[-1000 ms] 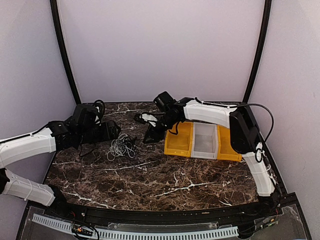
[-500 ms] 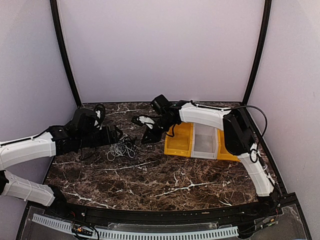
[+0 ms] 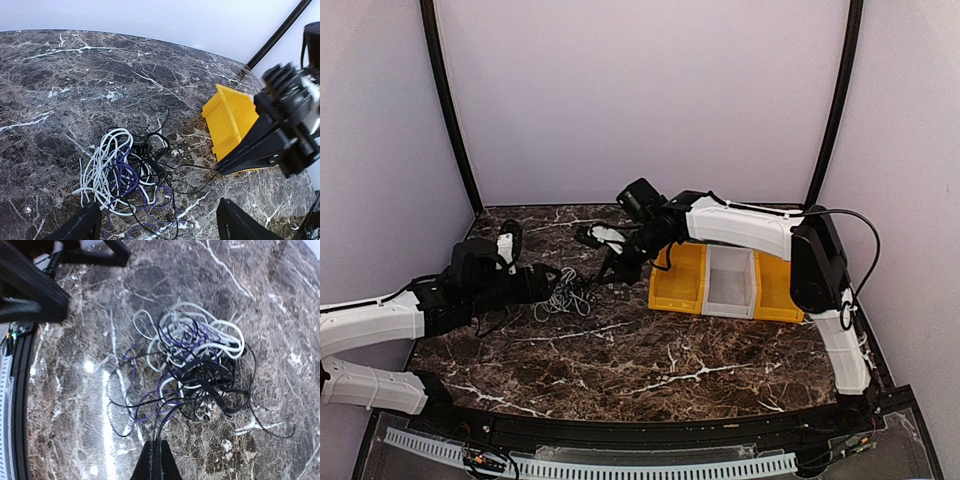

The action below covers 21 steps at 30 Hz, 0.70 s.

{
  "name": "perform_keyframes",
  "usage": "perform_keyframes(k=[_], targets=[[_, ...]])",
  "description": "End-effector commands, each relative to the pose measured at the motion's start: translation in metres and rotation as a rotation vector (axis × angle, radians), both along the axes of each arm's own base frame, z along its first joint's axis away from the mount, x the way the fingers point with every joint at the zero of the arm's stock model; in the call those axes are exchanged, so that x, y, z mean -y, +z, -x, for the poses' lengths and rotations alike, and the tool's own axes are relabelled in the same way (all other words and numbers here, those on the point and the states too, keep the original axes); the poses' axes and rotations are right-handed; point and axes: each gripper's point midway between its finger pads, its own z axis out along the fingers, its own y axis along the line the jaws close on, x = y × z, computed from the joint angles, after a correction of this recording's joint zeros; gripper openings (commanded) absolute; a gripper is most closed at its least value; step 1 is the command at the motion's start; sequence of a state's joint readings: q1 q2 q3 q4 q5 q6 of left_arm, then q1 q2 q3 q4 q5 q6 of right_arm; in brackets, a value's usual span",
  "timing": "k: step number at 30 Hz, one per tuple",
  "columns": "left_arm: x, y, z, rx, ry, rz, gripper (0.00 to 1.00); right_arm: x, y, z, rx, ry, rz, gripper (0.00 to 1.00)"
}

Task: Untangle the cables

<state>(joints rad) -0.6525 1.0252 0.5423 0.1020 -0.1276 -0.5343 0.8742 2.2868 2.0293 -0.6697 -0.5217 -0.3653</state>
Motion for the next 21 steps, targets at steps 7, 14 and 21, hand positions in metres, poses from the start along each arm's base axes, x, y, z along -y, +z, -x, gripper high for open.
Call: perform_keyframes(k=[7, 14, 21], targets=[[0.019, 0.033, 0.005, 0.164, -0.141, 0.038, 0.82, 0.005, 0.084, 0.060, 0.047, 0.137, -0.104, 0.00], [0.043, 0.084, 0.049, 0.496, -0.341, 0.137, 0.85, 0.011, 0.113, 0.070, 0.097, 0.151, -0.139, 0.00], [0.070, 0.095, 0.051, 0.578, -0.473, 0.067, 0.80, 0.011, 0.122, 0.073, 0.096, 0.169, -0.154, 0.00]])
